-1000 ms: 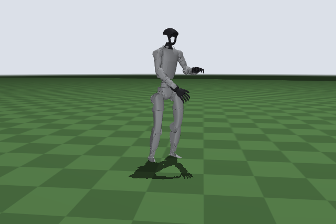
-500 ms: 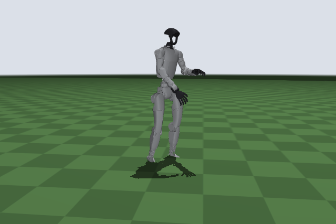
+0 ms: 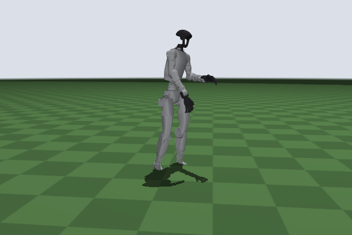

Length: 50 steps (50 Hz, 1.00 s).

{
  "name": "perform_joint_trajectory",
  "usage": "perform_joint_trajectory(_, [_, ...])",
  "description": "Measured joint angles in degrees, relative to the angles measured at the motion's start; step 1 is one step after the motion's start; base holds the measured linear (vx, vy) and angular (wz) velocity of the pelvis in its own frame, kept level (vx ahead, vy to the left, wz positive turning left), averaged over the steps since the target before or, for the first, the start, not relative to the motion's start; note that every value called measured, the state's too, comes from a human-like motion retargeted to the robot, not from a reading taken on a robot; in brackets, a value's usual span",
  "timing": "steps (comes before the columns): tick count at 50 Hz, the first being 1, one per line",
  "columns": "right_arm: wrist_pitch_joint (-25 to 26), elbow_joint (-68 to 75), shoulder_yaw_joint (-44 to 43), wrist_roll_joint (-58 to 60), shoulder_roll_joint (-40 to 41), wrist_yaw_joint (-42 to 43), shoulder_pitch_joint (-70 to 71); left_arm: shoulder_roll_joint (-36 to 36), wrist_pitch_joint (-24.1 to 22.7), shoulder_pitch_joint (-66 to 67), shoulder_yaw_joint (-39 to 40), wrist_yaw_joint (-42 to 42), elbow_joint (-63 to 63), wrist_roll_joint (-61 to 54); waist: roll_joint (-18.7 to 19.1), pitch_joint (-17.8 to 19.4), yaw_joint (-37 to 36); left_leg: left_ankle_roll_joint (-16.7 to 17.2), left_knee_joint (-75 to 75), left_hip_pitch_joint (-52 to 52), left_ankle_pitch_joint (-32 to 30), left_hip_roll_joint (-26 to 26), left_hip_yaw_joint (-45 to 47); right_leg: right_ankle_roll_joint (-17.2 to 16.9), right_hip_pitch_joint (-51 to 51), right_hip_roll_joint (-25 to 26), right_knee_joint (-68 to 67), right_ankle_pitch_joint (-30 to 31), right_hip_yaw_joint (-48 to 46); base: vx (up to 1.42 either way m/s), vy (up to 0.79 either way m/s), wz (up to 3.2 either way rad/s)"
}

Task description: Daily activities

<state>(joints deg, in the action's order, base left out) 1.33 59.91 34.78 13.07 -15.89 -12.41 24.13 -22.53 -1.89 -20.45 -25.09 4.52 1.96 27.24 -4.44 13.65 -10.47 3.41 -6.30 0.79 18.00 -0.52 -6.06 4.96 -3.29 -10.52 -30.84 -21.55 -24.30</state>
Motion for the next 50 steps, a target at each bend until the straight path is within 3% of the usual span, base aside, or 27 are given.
perform_joint_trajectory(15, [-1.2, -23.4, -0.4, 1.9, -11.2, -3.4, -1.4, -3.6, 1.7, 4.7, -4.2, -2.2, 14.3, -0.6, -3.9, -0.3, 2.1, 2.8, 0.1, 3.2, -0.5, -1.8, -3.2, 1.3, 0.5, 2.6, 1.7, 3.0, -3.1, -0.04, 0.02, 0.42])
perform_joint_trajectory(32, [-2.4, -50.8, -6.5, 2.5, -16.9, 2.9, -7.4, 2.2, 1.7, -1.7, -9.0, 0.7, 21.3, 1.8, -5.1, -0.6, 0.9, 6.9, 1.0, 5.9, -3.4, -1.3, -10.3, 2.2, 1.2, 3.8, 1.2, 7.9, -6.1, -0.02, 0.04, 0.6])
perform_joint_trajectory(36, [-2.7, -53.3, -8.1, 3.9, -17.2, 4.3, -10.4, 2.4, 1.4, -2.8, -9.6, 0.8, 22.8, 3.4, -5.1, 0.5, 2.1, 7.5, 1.7, 6.0, -5.4, 1.8, -15.5, -2.2, -2.8, 5.6, 1.1, 5.0, 3.8, -0.05, 0.0, 1.47])
perform_joint_trajectory(40, [-3.0, -53.8, -11.8, 6.1, -18.3, 7.5, -14.1, -2.7, 1.0, -2.0, -7.7, 1.7, 25.1, 4.9, -4.8, 1.6, 3.8, 8.1, 3.1, 6.5, -8.0, 5.8, -21.3, -6.5, -7.7, 7.4, 0.5, -0.9, 17.2, -0.03, -0.01, 1.7])
perform_joint_trajectory(45, [-2.7, -48.6, -16.4, 9.0, -18.2, 14.7, -16.3, -4.6, -0.9, 1.0, -7.6, 2.9, 25.6, 5.4, -2.7, 2.3, 4.9, 9.8, 5.7, 7.5, -11.0, 8.2, -27.1, -6.1, -9.2, 6.4, -0.9, -3.4, 18.8, -0.03, -0.06, 1.4])
perform_joint_trajectory(50, [-2.5, -36.1, -17.7, 11.6, -17.9, 23.9, -13.7, -3.3, -2.8, 4.0, -10.1, 5.5, 28.6, 4.1, 2.2, 3.6, 4.1, 11.6, 7.5, 8.7, -14.7, 10.0, -30.7, -4.5, -9.2, 4.7, -1.0, -4.7, 14.2, -0.06, -0.08, 1.45])
